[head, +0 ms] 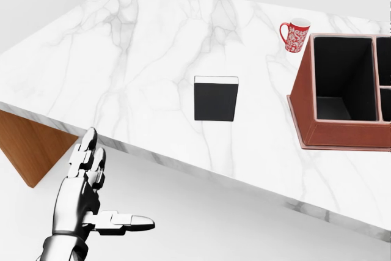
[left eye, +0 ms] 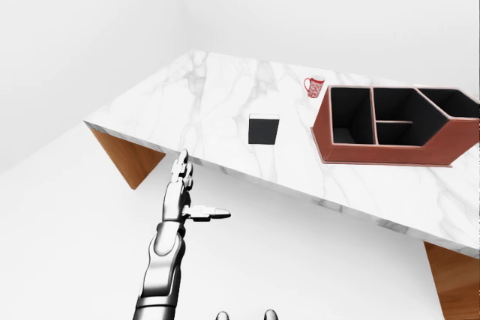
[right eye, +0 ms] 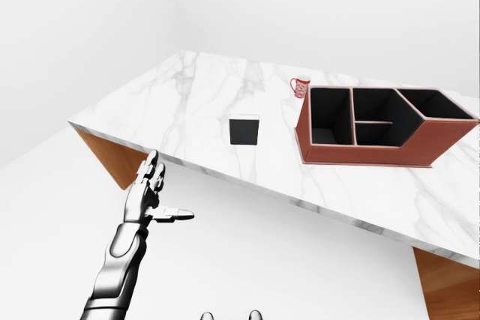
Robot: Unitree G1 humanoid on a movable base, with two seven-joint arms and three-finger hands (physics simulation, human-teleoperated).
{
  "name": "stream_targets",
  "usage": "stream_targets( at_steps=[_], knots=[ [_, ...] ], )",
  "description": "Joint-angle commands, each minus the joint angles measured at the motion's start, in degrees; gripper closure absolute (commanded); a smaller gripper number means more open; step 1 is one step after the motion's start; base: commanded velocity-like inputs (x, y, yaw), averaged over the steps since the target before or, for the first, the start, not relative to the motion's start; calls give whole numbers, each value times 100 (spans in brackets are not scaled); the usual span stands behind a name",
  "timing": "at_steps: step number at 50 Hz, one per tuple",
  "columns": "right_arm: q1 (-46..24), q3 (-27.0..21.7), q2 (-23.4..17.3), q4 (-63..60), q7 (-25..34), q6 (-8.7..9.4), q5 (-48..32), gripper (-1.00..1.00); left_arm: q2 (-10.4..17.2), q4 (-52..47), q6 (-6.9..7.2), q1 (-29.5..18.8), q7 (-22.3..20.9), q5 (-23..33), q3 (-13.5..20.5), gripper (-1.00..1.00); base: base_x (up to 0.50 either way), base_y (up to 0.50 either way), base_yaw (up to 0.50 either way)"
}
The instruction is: Pick up the book and place it in the left compartment of the caddy.
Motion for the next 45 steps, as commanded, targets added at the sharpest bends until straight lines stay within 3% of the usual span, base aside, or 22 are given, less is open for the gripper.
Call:
stream_targets(
  at_steps=[1, 45],
  knots=[
    [3, -9, 2, -10, 1, 0, -2, -100, -10, -87, 0, 39, -50, -40, -4, -100, 8, -19, 0],
    [-24, 53, -1, 50, 10, 0, -67, -100, -24, -279, 0, 87, -149, -150, -29, -100, 8, -18, 0]
  ],
)
